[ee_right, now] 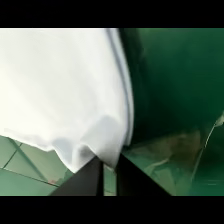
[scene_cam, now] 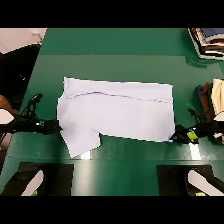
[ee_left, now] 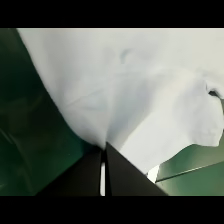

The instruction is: Fold the shirts.

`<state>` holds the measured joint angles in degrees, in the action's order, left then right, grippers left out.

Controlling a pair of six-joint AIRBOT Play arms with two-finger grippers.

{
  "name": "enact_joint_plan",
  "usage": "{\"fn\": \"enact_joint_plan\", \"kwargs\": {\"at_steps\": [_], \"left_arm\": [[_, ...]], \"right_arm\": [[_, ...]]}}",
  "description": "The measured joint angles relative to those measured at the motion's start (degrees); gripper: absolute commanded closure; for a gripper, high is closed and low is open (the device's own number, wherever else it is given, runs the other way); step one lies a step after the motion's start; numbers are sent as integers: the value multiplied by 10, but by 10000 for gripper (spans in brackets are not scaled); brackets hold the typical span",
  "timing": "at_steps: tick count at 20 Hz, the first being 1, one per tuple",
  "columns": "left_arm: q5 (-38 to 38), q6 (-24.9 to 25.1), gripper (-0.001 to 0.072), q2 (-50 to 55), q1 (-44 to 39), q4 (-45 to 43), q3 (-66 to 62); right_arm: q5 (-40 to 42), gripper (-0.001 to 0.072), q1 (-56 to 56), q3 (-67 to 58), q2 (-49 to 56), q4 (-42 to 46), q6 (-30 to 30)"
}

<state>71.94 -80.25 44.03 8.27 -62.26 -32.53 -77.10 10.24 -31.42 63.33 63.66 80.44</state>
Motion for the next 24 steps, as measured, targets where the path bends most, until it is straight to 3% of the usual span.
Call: {"fn": "enact_joint_plan", "kwargs": {"at_steps": [3,11,16,24], "left_arm": [[42,-4,683,-18,0,-18,-10],[171,-69,684,-144,0,-31,-37],[89,-57,683,-68,0,-30,-101],[-90,17,681,197,0,-16,-221]], "right_arm": [[-15,699,-20,-16,-24,21,0],[-160,701,-28,-104,-177,137,0],[-120,700,-82,-212,-110,152,1],[-25,697,-135,-408,132,151,1]]}}
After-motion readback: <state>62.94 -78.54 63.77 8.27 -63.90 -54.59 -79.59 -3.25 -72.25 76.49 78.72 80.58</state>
